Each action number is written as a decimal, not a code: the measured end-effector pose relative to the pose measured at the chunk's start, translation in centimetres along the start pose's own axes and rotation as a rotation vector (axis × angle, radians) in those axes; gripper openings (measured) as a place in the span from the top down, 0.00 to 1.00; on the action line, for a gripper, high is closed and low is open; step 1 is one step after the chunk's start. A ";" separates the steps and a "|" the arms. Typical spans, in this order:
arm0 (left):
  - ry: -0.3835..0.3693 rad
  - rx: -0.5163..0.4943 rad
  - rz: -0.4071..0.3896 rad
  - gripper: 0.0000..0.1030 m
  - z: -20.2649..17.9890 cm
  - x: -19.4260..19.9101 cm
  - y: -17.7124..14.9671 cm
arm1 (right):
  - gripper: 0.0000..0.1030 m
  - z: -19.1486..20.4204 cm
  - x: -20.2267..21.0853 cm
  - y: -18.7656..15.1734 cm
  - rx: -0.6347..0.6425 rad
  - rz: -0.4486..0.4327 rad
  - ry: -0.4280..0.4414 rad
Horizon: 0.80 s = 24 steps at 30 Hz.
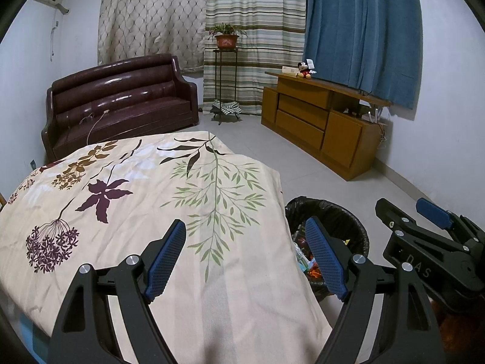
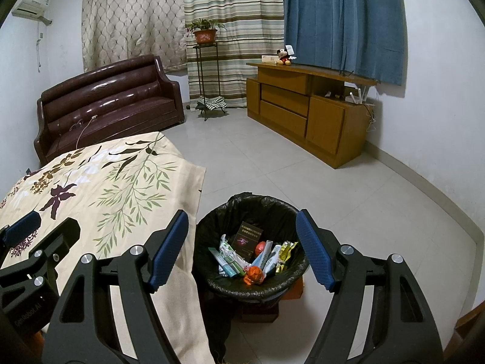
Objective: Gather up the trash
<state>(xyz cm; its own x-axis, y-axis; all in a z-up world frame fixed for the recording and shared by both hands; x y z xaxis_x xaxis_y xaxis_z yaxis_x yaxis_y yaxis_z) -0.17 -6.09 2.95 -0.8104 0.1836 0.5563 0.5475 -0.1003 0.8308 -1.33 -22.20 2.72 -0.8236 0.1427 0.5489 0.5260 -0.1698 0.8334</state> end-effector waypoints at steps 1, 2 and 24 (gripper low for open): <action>0.001 0.001 0.000 0.24 0.0 0.0 0.0 | 0.30 0.0 0.0 0.0 0.000 0.000 0.000; -0.001 0.001 0.000 0.24 0.0 0.0 0.0 | 0.30 0.0 0.0 0.0 0.001 0.000 0.000; 0.004 -0.018 -0.032 0.20 -1.3 0.8 -0.3 | 0.30 0.1 0.0 -0.1 0.001 -0.002 0.000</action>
<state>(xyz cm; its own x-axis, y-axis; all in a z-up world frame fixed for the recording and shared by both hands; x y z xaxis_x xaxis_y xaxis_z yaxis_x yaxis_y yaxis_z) -1.23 -7.17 3.14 -0.8285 0.1831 0.5292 0.5172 -0.1122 0.8485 -1.31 -22.08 2.67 -0.8245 0.1429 0.5475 0.5249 -0.1681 0.8344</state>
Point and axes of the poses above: each gripper's, at about its wrist camera, not at the fingertips, and x roughly against the way its jaws point, z to its left, y to its top, the point moved 1 cm from there along -x, roughly the way its jaws point
